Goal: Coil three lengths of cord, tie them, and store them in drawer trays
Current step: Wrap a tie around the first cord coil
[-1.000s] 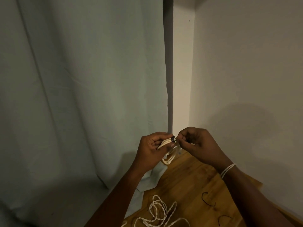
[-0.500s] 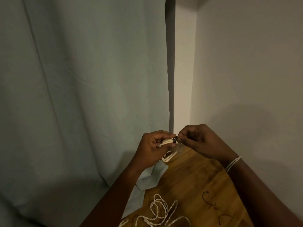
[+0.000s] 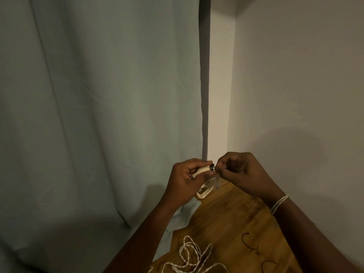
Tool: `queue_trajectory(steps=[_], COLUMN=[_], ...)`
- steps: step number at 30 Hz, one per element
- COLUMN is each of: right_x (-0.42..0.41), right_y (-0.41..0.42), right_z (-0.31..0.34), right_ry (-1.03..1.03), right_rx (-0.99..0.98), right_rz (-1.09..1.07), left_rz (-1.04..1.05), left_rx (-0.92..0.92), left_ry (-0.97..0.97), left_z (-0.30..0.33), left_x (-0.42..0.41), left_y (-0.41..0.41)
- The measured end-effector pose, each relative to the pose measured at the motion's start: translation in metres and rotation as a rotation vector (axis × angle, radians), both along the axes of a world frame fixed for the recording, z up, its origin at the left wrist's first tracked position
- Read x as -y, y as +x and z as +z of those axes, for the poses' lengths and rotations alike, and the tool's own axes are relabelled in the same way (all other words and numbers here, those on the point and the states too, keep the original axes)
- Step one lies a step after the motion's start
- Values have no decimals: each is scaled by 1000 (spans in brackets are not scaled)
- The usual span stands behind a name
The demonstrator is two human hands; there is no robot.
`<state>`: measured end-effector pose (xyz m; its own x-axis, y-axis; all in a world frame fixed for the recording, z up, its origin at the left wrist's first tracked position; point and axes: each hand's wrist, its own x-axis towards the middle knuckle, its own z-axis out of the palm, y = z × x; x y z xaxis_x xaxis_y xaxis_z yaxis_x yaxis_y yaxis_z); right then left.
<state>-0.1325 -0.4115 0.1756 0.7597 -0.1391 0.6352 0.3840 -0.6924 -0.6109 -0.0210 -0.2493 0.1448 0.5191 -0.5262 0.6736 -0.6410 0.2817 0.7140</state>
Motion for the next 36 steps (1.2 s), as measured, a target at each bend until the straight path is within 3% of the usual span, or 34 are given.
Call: queue_trajectory(steps=[16,24,31,36], right_x=[3,11,17,12], right_y=[-2,-8,-12,-7], right_z=[3,3,8,3], right_ry=[-174,4,-52,-108], right_rx=[32,28,-24,-34], right_rz=[17,61,95,-19], left_rz=[33,3,11,35], left_rx=[42,48,11,23], left_ry=[19,65,50,59], left_z=[-1,0,2,2], left_x=[4,2,4,5], left_y=[-3,-5,-6,-3])
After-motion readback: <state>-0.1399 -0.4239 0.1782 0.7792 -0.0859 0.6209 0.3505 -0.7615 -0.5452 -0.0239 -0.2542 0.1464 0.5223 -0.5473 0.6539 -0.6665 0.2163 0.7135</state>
